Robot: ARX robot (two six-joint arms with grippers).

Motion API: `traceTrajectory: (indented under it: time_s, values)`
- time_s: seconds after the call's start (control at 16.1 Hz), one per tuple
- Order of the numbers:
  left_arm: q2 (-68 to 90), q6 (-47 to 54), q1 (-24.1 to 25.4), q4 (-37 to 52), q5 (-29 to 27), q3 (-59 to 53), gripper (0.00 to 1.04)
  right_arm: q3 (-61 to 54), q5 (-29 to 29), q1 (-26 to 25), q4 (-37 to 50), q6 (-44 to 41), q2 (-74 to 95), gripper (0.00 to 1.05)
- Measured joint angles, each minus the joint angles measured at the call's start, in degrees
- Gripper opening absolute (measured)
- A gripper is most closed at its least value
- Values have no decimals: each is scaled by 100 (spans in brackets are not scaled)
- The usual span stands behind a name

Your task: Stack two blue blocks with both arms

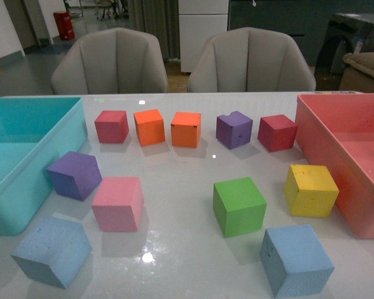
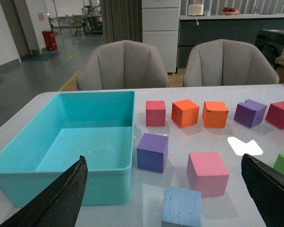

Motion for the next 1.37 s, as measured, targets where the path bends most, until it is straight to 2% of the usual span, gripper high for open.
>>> traceTrajectory:
  time_s: [1.31,1.37]
  values:
    - [0,0,0,0,0,0,98,0,2,0,0,2,2,98]
    - [0,0,0,-2,-2,0,98,114,874,393,131,39,575,98]
